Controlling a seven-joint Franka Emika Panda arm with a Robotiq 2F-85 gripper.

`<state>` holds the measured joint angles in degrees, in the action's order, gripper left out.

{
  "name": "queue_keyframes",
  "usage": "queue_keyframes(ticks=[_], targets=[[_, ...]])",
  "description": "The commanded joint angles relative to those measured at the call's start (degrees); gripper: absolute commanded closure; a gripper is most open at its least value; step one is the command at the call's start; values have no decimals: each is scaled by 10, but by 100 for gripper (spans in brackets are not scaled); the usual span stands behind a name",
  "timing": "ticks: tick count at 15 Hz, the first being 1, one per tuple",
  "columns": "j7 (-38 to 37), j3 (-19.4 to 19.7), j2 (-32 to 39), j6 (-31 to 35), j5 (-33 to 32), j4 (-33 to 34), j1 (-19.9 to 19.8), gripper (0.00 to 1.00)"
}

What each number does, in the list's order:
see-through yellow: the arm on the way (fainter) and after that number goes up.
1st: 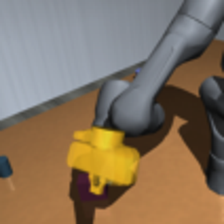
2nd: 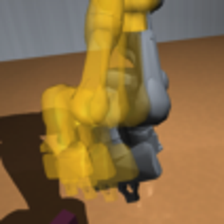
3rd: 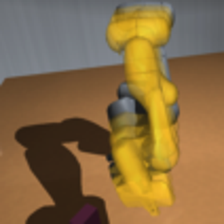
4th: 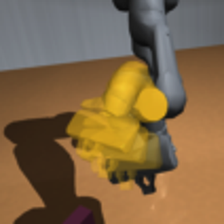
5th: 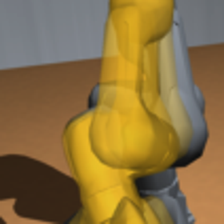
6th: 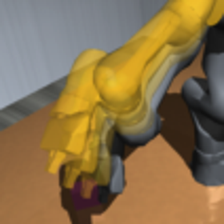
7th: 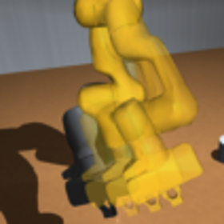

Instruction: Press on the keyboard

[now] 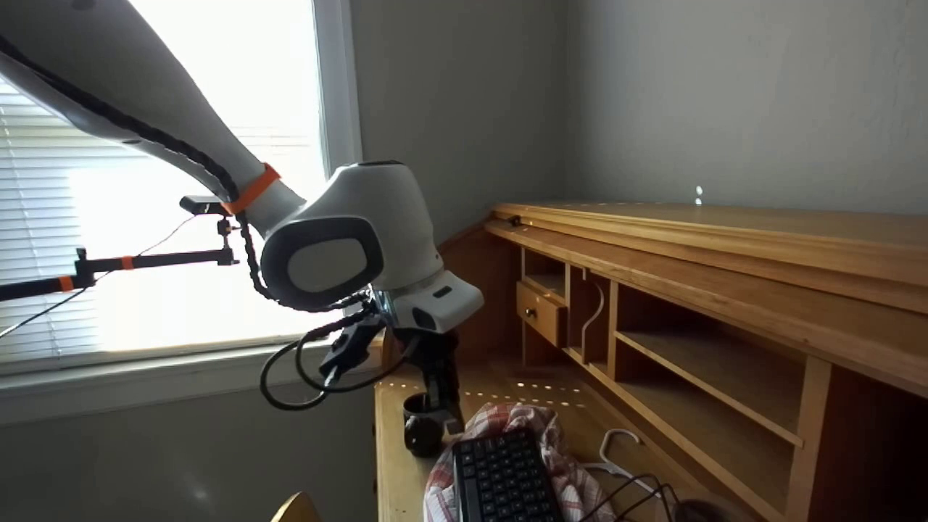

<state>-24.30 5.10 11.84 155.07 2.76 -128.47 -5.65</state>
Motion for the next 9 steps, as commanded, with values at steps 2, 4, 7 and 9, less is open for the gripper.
queue_keyframes(ticks=[2,4,7,9], targets=[[-12,20,27,-2,8,17,16,99],[-19,24,42,-2,9,27,18,99],[-21,24,45,-2,9,31,19,99],[-32,31,58,5,0,37,23,100]])
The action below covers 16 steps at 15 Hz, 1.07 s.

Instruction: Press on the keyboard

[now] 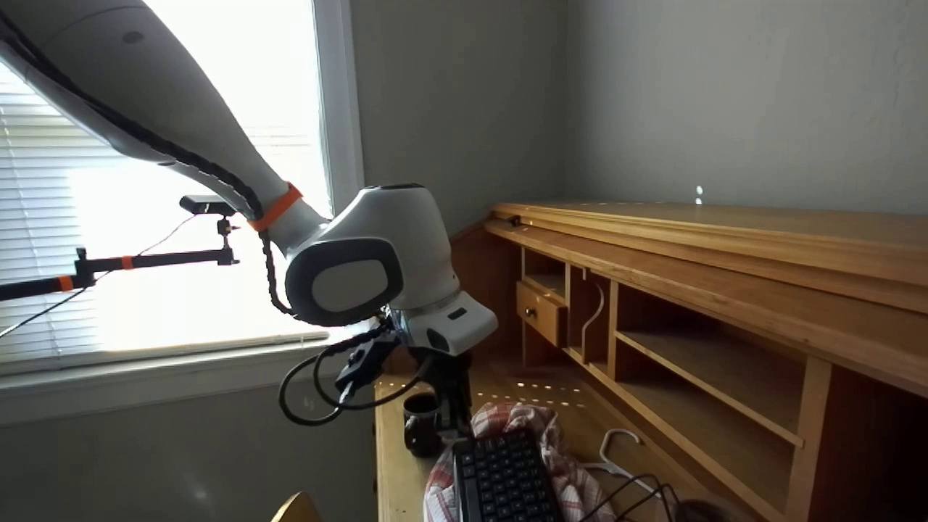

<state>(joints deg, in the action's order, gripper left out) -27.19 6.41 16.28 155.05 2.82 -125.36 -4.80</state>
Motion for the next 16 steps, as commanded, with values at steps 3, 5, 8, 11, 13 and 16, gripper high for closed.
queue_keyframes(ticks=[3,5,8,11,13,16], targets=[[-9,26,34,-8,0,15,19,100],[-8,31,47,-8,0,18,21,100],[-12,39,62,-22,-1,25,28,100],[2,34,75,-27,8,28,26,100],[9,31,83,-31,14,32,23,100],[17,28,95,-21,17,38,21,100]])
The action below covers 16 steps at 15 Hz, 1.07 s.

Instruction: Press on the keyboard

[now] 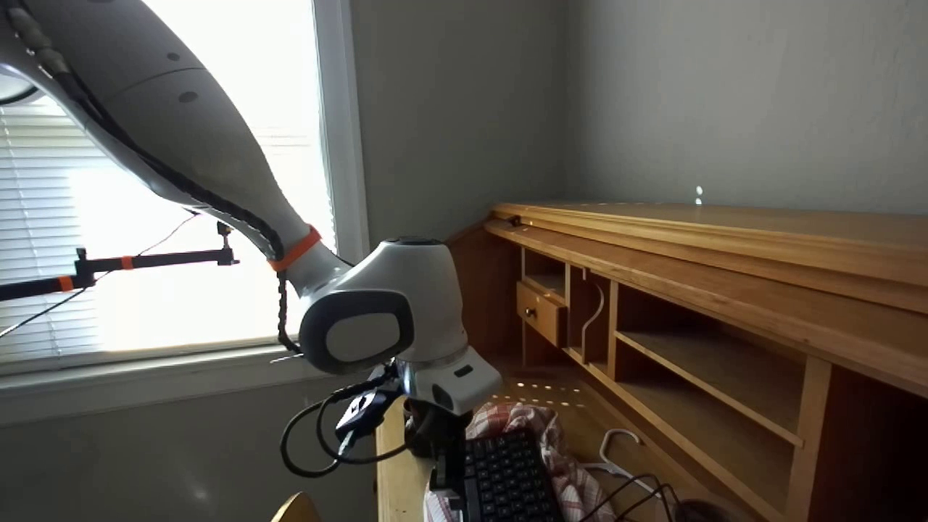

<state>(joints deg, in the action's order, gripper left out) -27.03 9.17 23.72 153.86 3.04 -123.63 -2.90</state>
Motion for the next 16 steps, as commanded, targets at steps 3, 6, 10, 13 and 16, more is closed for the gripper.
queue_keyframes(ticks=[3,6,10,13,16], targets=[[26,-2,28,-8,17,28,-1,100],[37,-3,36,-18,20,37,-4,100],[54,-5,48,-13,23,47,-7,100],[69,-5,59,-10,22,58,-11,100],[76,-3,71,-27,21,78,-16,100]])
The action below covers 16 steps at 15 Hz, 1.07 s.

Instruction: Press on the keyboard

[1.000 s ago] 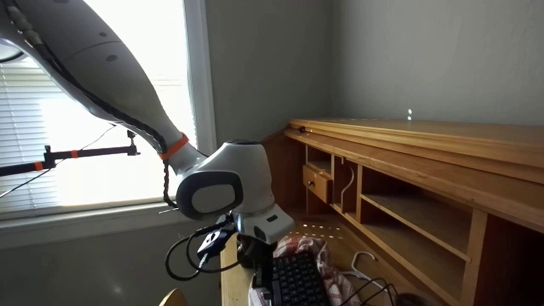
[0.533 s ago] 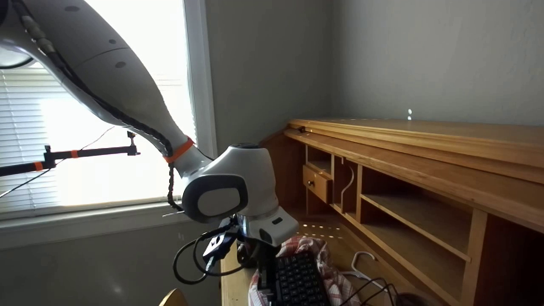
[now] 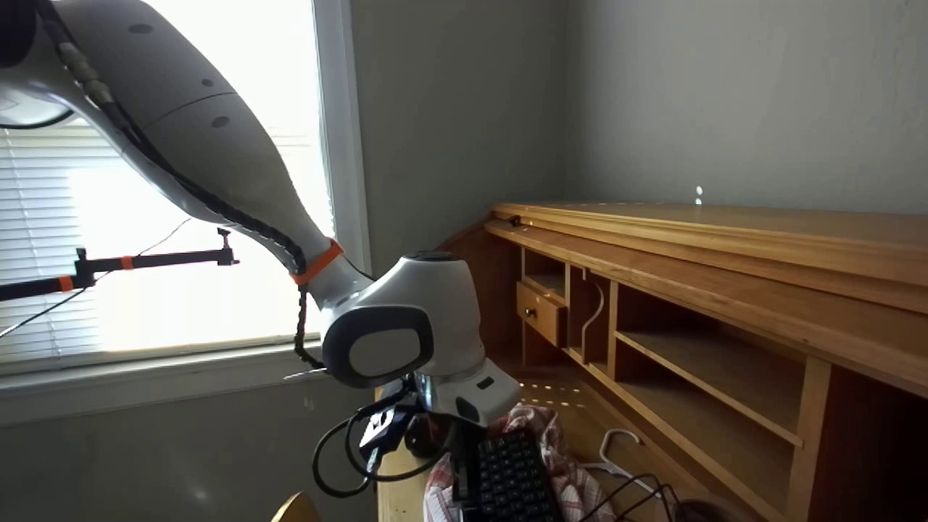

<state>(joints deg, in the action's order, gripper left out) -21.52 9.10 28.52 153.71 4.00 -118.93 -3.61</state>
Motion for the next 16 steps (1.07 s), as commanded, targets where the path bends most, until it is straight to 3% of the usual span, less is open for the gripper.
queue_keyframes(ticks=[1,7,16], targets=[[21,0,28,-29,10,36,-9,100],[14,5,51,-68,1,56,-5,100],[-14,19,25,-38,-9,30,16,100]])
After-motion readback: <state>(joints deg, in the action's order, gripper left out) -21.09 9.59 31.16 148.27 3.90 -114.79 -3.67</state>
